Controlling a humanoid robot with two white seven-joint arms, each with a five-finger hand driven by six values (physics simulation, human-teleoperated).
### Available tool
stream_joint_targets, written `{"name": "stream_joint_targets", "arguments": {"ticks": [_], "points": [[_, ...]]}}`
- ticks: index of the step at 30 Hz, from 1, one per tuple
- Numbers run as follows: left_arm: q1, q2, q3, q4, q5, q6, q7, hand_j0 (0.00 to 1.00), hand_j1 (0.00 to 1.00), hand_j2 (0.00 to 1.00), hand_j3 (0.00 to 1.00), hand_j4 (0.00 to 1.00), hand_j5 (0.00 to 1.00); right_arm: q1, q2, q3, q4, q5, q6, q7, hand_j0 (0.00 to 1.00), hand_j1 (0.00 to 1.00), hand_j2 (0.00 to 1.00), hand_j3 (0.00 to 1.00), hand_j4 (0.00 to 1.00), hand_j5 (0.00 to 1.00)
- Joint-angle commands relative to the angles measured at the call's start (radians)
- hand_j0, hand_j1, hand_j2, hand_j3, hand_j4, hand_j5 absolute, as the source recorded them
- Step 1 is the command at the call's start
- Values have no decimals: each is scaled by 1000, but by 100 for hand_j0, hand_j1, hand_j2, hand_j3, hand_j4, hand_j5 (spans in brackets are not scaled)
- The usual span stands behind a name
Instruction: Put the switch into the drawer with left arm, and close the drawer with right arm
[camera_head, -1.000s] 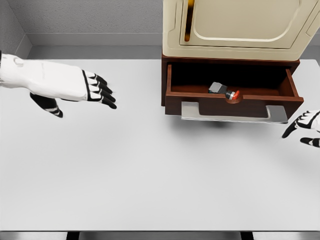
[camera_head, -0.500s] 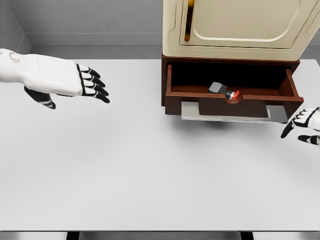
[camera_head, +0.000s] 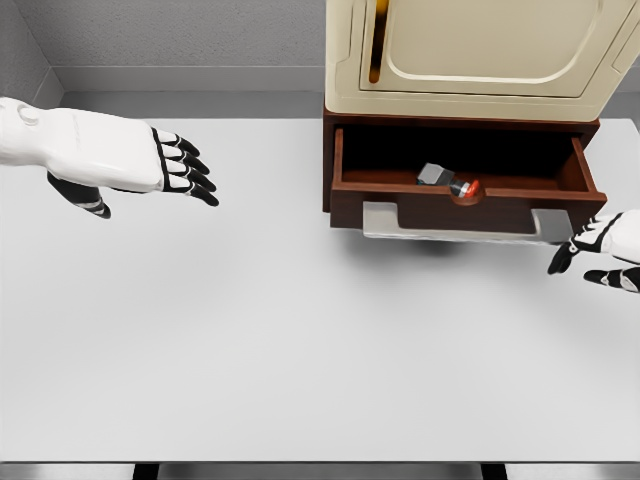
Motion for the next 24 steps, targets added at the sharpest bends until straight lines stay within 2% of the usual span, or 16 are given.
{"name": "stream_joint_targets", "arguments": {"ticks": [1, 8, 15, 21, 24], "points": [[0, 0, 0, 0, 3, 2, 0, 100, 100, 100, 100, 100, 100, 0, 2, 9, -2, 1, -14, -7, 60, 60, 60, 60, 60, 60], [0, 0, 0, 0, 3, 2, 0, 100, 100, 100, 100, 100, 100, -52, 6, 43, 18, 1, -14, -7, 60, 60, 60, 60, 60, 60], [2, -2, 0, 0, 3, 2, 0, 100, 100, 100, 100, 100, 100, -113, 11, 94, 108, 1, -14, -7, 62, 62, 62, 62, 62, 62], [2, -4, 0, 2, 5, 2, 0, 100, 100, 100, 100, 100, 100, -136, 19, 135, 104, 7, -14, -7, 62, 62, 62, 62, 62, 62], [2, -4, 0, 0, 3, 2, 0, 100, 100, 100, 100, 100, 100, -150, 19, 157, 16, 10, -14, -7, 62, 62, 62, 62, 62, 62]]}}
